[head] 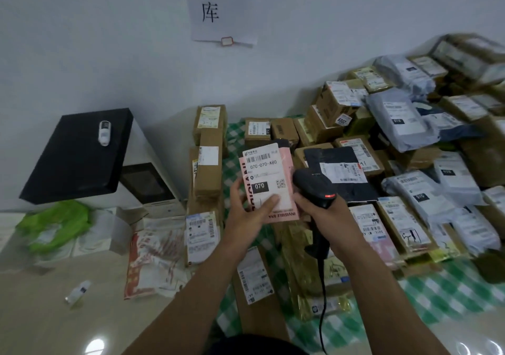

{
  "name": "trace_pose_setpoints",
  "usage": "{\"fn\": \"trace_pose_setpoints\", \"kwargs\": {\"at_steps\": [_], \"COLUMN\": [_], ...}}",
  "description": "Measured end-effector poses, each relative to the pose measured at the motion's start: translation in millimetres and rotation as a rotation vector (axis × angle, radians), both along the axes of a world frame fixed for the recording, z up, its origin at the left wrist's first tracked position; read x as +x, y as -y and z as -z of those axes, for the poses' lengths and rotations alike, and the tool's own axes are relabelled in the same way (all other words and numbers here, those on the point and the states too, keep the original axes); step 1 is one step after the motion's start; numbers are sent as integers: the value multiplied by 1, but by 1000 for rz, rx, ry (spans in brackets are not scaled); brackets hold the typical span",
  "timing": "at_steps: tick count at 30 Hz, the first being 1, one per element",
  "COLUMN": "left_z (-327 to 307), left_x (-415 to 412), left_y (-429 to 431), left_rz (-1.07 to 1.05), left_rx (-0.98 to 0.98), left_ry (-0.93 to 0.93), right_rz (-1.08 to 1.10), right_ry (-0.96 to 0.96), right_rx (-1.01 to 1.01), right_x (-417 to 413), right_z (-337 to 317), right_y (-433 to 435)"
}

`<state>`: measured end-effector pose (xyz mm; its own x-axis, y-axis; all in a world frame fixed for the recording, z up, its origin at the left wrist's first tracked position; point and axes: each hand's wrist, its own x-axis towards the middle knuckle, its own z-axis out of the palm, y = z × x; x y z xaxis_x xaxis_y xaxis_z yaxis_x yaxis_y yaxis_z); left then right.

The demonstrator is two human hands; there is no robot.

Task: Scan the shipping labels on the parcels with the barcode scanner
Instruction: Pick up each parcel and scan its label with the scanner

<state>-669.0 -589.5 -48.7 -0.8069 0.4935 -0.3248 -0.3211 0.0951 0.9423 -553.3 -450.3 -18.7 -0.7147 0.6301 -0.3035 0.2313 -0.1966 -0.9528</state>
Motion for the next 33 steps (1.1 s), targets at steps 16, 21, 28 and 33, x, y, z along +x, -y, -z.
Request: {"fn": "trace_pose_setpoints", "kwargs": {"at_steps": [16,21,28,33], "left_z": [7,20,38,52], "left_x": [7,-3,-12,-19], "left_y": [25,16,5,2], "left_rz": [80,48,9,-6], "left_rx": [1,-103,-209,-274], "left_ry": [-206,-331,-447,-471], "right_rz": [-97,-253,-315,-319], "right_ry": [48,64,106,134], "right_rx": [139,140,109,85], "right_x": [26,23,21,20], "right_z": [-43,-55,-60,-60], "right_y": [23,30,32,27]}}
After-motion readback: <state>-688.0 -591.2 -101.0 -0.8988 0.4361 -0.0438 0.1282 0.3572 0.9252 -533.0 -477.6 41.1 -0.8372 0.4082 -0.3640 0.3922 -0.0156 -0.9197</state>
